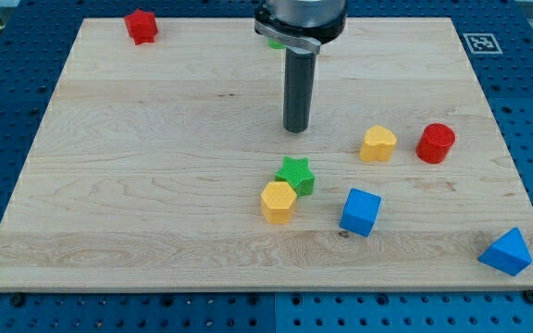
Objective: Slightly move the yellow heart to the right
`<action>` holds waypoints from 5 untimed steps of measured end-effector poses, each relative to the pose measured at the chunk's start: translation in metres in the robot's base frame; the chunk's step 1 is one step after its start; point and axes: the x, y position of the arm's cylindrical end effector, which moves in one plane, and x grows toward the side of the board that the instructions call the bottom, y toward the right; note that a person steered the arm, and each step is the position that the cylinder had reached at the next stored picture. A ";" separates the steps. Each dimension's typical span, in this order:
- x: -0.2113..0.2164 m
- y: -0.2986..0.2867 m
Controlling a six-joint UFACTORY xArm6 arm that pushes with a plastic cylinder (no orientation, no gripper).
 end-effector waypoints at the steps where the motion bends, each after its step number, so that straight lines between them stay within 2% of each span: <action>1: 0.015 0.008; 2: 0.033 0.025; 5: 0.079 0.125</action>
